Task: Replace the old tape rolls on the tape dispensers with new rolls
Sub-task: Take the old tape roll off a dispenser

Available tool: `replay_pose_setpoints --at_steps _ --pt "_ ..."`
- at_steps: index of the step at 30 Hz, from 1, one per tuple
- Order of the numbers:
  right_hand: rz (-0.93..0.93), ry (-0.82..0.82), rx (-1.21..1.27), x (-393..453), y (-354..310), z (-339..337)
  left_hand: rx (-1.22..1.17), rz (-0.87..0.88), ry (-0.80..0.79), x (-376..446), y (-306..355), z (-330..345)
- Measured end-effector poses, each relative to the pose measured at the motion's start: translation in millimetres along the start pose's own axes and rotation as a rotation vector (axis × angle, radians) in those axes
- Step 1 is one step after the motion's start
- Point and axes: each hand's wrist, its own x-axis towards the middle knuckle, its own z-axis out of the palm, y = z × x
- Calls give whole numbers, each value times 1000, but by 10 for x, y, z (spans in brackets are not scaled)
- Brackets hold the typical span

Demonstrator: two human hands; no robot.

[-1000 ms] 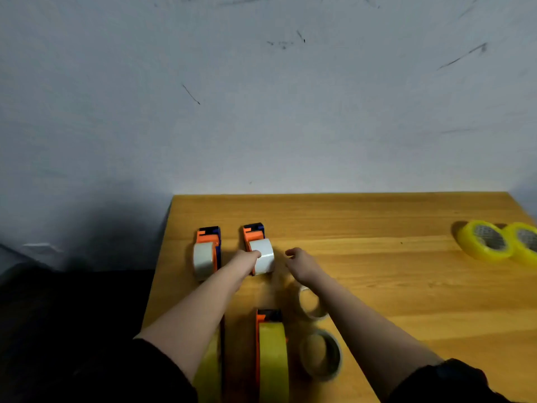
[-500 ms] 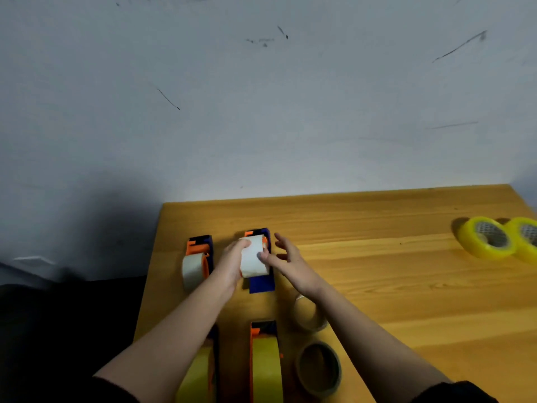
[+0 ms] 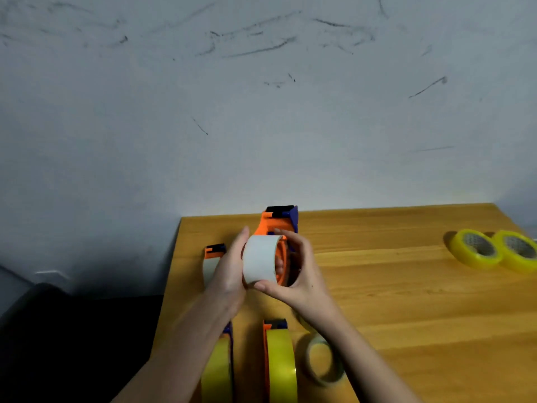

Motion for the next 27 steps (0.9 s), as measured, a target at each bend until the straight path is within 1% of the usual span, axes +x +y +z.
replay_pose_setpoints --at_steps 3,6,10,13,17,21,27 --pt "-132 70 -71 -134 -106 -34 29 63 34 -193 2 30" --pt "-216 99 -135 -228 -231 -108 35 158 91 -338 -40 63" --pt "-265 170 -77 -330 -362 -133 9 211 62 -495 -24 127" --pt "-317 229 -101 -371 -398 -124 -5 266 25 -569 -1 188" --pt "-338 273 -175 -395 -401 -142 -4 248 -33 -614 10 251" --pt "-333 284 -263 -409 -374 -159 -56 162 -29 -641 41 308" --pt "-249 220 -179 -380 -347 -226 -77 99 -128 -656 34 325"
